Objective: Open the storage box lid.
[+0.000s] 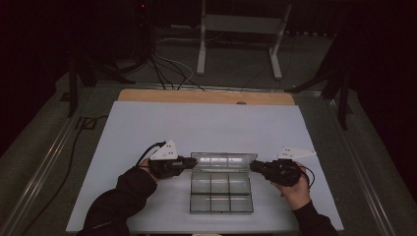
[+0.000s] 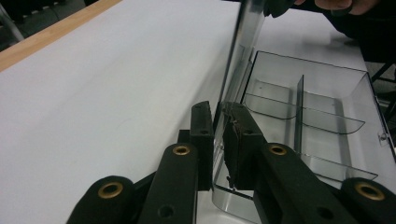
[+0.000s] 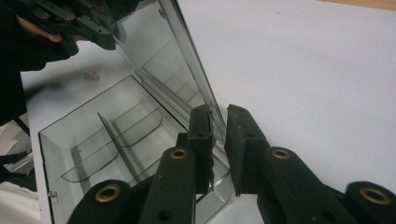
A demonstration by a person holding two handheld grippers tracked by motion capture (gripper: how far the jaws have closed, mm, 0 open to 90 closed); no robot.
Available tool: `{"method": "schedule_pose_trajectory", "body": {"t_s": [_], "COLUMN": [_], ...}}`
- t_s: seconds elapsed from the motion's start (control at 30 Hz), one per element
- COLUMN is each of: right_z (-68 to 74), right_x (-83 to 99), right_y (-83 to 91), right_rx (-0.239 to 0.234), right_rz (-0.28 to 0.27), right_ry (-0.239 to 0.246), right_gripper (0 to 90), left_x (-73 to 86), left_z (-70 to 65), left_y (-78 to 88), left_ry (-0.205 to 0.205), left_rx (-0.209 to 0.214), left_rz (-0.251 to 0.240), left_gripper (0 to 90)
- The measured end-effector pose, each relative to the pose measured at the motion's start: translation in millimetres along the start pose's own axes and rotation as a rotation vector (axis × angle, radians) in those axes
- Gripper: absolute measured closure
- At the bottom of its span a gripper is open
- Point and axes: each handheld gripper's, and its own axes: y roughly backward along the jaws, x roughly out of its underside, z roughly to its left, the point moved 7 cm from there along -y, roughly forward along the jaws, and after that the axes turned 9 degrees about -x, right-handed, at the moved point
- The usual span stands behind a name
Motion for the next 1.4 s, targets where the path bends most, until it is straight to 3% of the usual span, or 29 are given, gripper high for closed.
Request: {"method": "schedule_pose_trajectory", "body": {"t_s": [0.2,0.3,0.7,1.13,1.4], "right_z": [-2.4,-4.0,-9.2,-13.3,-15.7], "right_x": [-1.4,-2.5,-4.8,-5.2,-4.8], "right_y": [-1.6,-3.8,-12.2,-18.0,-21.9], "right_rx": [0.021,0.044,0.091,0.109,0.12], "right_rz": [0.0,0.004,0.022,0.026,0.029], "right_ry": [-0.018,-0.037,-0.081,-0.118,-0.147], "right_gripper": [82.3,82.8,81.3,80.6,79.6], "left_x": [-0.4,-0.3,-0.5,-0.1,0.8], "left_z": [3.5,6.8,13.4,17.6,19.2], "left_y": [-2.1,-4.0,-8.5,-13.7,-17.2], "left_ry": [0.025,0.066,0.152,0.223,0.244], "left_rx": [-0.001,-0.001,-0.006,-0.023,-0.041], "left_rz": [0.004,0.01,0.036,0.058,0.067], "left_gripper": [84.5,84.6,83.8,81.9,79.9]}}
